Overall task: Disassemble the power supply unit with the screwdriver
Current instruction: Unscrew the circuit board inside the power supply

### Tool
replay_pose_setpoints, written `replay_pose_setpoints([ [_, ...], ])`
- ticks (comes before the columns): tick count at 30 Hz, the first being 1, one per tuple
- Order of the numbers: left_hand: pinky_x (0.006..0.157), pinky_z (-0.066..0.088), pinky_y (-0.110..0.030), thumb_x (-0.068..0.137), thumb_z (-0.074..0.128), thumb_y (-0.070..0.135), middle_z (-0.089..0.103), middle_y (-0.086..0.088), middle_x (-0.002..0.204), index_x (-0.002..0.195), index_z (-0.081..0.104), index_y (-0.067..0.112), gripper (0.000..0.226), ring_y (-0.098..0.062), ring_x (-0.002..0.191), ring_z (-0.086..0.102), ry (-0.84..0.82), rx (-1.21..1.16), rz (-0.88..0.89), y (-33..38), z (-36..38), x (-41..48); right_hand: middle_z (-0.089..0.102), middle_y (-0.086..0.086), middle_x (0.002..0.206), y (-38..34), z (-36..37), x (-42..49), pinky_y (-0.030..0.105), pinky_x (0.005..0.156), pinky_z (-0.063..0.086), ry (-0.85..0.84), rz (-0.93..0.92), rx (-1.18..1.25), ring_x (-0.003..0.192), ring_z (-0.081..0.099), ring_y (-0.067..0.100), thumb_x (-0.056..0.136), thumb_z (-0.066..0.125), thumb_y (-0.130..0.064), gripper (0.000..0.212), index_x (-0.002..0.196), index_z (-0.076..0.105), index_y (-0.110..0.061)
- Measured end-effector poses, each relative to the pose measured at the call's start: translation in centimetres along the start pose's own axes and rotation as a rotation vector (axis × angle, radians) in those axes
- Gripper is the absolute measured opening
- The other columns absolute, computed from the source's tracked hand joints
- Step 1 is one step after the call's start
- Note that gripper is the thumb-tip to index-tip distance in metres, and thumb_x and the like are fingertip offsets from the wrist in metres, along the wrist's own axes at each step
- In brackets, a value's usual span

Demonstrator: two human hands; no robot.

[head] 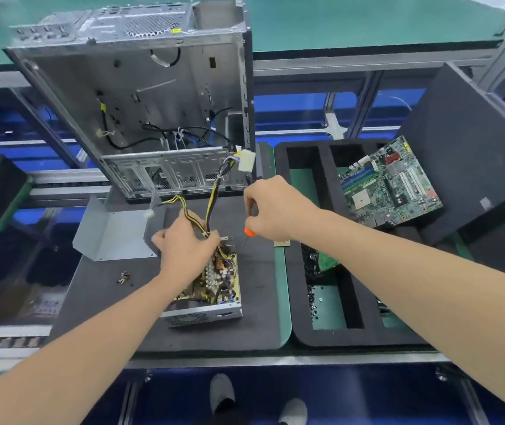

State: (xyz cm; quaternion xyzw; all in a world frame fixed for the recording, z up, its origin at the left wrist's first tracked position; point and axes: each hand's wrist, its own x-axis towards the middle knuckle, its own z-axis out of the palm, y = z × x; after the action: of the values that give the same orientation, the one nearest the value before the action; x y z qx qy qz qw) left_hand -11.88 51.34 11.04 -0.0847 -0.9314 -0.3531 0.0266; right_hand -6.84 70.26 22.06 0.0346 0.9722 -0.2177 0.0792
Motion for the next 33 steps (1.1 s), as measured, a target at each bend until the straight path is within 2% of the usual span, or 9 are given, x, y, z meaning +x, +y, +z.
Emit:
replay_pose_setpoints([
  [2,0.098,0.031,-0.044,0.083,0.065,0.042,0.064,0.005,0.072,0.088,0.054,0.022,0.024,-0.02,0.081,0.058,-0.053,0.088,-0.012,-0.5,0.0,0.6,0.064,0.006,0.097,-0.4,0.4,0.6,0.038,0.068,0.059,-0.009,0.014,-0.009,0.085,0.066,0.029,0.083,0.071,-0.015,0.01,0.089,0.063,-0.015],
  [5,0.09,0.029,-0.041,0.081,0.058,0.043,0.064,0.002,0.071,0.095,0.052,0.023,0.025,-0.025,0.081,0.057,-0.181,0.027,-0.078,-1.3,0.0,1.0,0.064,0.006,0.096,-0.8,0.9,1.2,0.033,0.062,0.052,-0.004,0.019,-0.027,0.085,0.066,0.029,0.085,0.069,-0.017,0.01,0.09,0.061,-0.015],
  [9,0.092,0.026,-0.038,0.091,0.062,0.027,0.064,0.006,0.071,0.098,0.053,0.028,0.011,-0.02,0.085,0.058,-0.203,-0.018,-0.027,-2.3,0.2,1.2,0.063,0.006,0.095,-1.3,1.4,1.7,0.041,0.071,0.059,0.006,0.026,-0.033,0.088,0.065,0.03,0.084,0.066,-0.016,0.008,0.088,0.06,-0.013],
  [21,0.09,0.025,-0.038,0.092,0.057,0.025,0.061,0.007,0.071,0.097,0.051,0.03,0.009,-0.024,0.085,0.06,-0.239,-0.039,0.014,-3.0,0.1,1.4,0.064,0.009,0.096,-2.1,1.2,2.1,0.048,0.076,0.062,-0.023,0.051,-0.061,0.088,0.067,0.032,0.084,0.07,-0.014,0.01,0.09,0.063,-0.009],
  [24,0.09,0.024,-0.037,0.092,0.059,0.027,0.063,0.008,0.075,0.096,0.052,0.029,0.008,-0.024,0.086,0.06,-0.226,-0.03,0.02,-3.1,0.1,1.5,0.065,0.01,0.096,-2.2,1.1,2.1,0.044,0.073,0.062,-0.018,0.046,-0.08,0.087,0.067,0.032,0.083,0.071,-0.014,0.011,0.089,0.064,-0.008],
  [26,0.088,0.026,-0.039,0.088,0.065,0.033,0.06,0.007,0.079,0.094,0.051,0.023,0.019,-0.025,0.085,0.058,-0.157,0.025,0.028,-3.1,0.1,1.5,0.065,0.008,0.095,-2.2,1.1,2.1,0.041,0.07,0.06,-0.017,0.042,-0.081,0.086,0.067,0.031,0.082,0.072,-0.015,0.011,0.087,0.064,-0.01],
  [29,0.083,0.031,-0.043,0.072,0.082,0.047,0.044,0.002,0.094,0.093,0.038,0.015,0.058,-0.025,0.09,0.044,0.121,0.192,0.083,-3.5,0.1,0.8,0.065,0.005,0.094,-1.7,1.4,2.2,0.04,0.068,0.059,0.016,0.051,-0.058,0.087,0.065,0.027,0.078,0.078,-0.016,0.015,0.087,0.065,-0.013],
  [31,0.085,0.029,-0.039,0.064,0.092,0.043,0.042,-0.006,0.104,0.103,0.036,0.018,0.073,-0.029,0.099,0.039,0.242,0.155,0.154,-3.5,0.1,-0.1,0.062,0.0,0.092,-1.0,1.9,2.2,0.032,0.059,0.051,0.077,0.073,0.022,0.085,0.06,0.018,0.072,0.083,-0.019,0.025,0.088,0.063,-0.018],
  [33,0.09,0.03,-0.04,0.063,0.095,0.032,0.044,-0.016,0.114,0.116,0.035,0.019,0.081,-0.033,0.107,0.041,0.294,0.07,0.248,-3.1,0.2,-0.1,0.06,-0.005,0.083,-0.4,2.6,2.2,0.024,0.052,0.04,0.169,0.111,0.144,0.076,0.052,0.007,0.066,0.085,-0.021,0.032,0.087,0.06,-0.019],
])
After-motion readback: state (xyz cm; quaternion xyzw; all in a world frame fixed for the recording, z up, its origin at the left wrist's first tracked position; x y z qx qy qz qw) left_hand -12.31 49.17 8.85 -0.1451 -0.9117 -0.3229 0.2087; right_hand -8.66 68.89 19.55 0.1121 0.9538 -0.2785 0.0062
